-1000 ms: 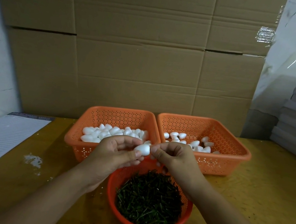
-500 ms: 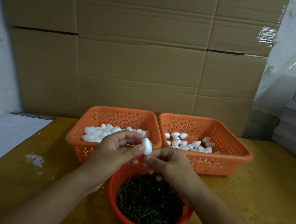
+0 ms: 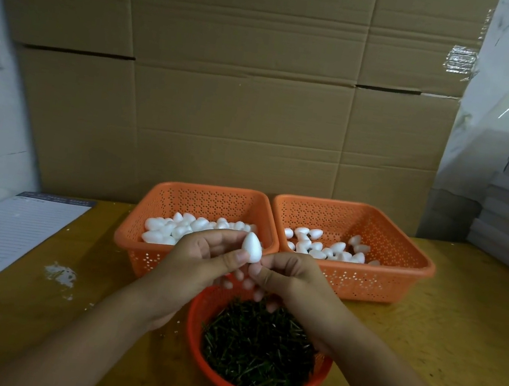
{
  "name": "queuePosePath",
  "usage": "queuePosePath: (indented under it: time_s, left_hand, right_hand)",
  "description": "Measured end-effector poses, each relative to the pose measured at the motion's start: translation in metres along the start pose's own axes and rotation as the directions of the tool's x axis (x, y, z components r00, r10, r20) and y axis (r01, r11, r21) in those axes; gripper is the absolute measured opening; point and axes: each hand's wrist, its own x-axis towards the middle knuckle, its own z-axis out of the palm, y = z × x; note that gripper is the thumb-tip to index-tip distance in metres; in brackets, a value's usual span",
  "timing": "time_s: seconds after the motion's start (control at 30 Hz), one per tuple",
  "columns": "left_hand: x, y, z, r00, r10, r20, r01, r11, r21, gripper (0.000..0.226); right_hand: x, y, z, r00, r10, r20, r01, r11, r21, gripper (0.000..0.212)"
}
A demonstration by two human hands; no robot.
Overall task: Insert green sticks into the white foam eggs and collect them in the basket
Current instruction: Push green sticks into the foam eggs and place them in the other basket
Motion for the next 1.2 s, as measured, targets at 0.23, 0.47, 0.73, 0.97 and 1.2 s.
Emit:
queuePosePath:
  time_s: [0.23,0.47,0.73,0.97,1.2]
  left_hand:
    - [-0.0010,0.0012,-0.0008,0.999,-0.013,0.045,0.013,1.000,-0.008,0.039]
    - [-0.0009,0.0025,0.0010,0.999,0.029,-0.022,-0.029,0.999,0.027,0.045]
    - [-0.0006,-0.0007,0.0013,0.997,0.067,-0.041,-0.063,0.993,0.102,0.042]
    - [0.0014,-0.0027,0.0023,0.995,0.075,-0.068,-0.068,0.994,0.089,0.043]
    - [0.0043,0.0032,-0.0024,0.978,0.098,-0.186,-0.085,0.993,0.080,0.030]
  right_hand:
    - [0.0008,-0.0006,-0.0002,0.998,0.019,0.052,-0.021,0.999,0.029,0.023]
    - [0.0025,0.0036,0.0001,0.998,0.012,-0.068,-0.011,1.000,0.019,0.021]
    - [0.0040,0.0082,0.0012,0.995,0.001,-0.099,-0.001,1.000,0.006,0.015]
    - [0.0043,0.0079,0.0017,0.994,0.003,-0.110,0.000,1.000,0.031,0.014]
    - [0.0074,0.0027,-0.0065,0.979,0.039,-0.202,-0.020,0.995,0.094,0.019]
